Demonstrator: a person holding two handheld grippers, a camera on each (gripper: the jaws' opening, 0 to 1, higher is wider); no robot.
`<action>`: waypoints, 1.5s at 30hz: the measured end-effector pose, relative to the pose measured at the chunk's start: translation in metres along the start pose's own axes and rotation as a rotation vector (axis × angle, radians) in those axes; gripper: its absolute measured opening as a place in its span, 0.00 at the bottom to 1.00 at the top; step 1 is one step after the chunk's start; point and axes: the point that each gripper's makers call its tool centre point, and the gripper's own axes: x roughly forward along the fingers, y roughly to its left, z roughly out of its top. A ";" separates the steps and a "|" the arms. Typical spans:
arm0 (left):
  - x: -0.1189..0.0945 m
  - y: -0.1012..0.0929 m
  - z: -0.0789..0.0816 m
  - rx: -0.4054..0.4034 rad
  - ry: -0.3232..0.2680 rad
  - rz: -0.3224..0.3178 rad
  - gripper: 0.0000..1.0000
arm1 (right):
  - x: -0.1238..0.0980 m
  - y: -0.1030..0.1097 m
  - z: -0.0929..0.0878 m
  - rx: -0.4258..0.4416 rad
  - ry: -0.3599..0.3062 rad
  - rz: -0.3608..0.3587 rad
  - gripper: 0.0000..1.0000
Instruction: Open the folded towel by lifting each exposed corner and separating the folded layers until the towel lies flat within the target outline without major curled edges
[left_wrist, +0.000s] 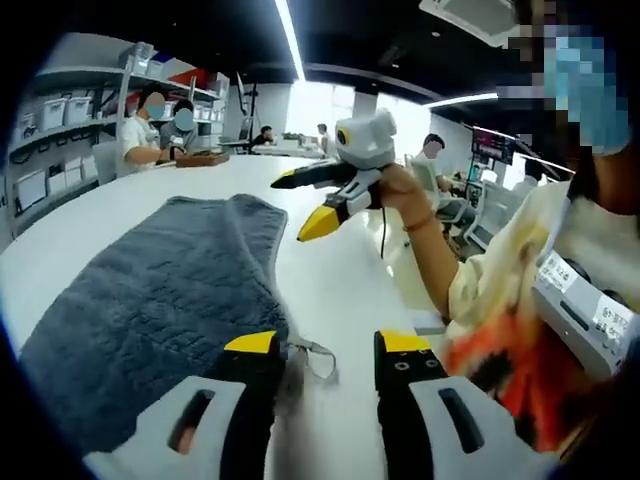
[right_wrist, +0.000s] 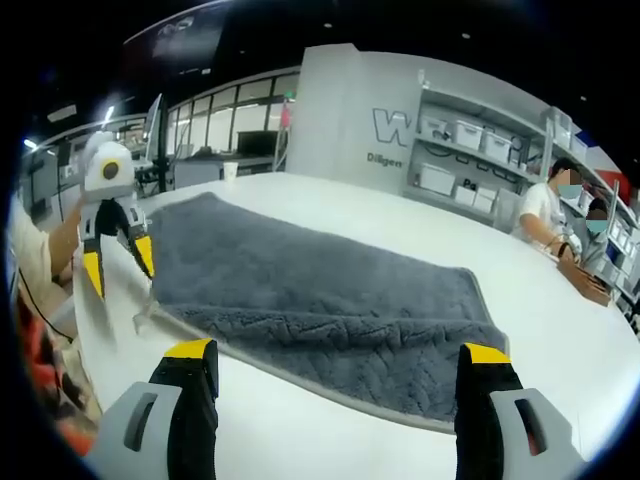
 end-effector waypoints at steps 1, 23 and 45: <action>-0.001 0.002 0.001 -0.004 -0.006 0.006 0.46 | 0.000 0.000 0.000 0.000 0.000 0.001 0.99; -0.055 0.043 0.003 -0.096 -0.182 0.209 1.00 | 0.006 0.004 -0.001 -0.008 0.017 0.010 0.99; -0.158 0.066 -0.037 -0.195 -0.234 0.490 1.00 | -0.008 -0.040 0.011 0.141 -0.105 -0.136 0.95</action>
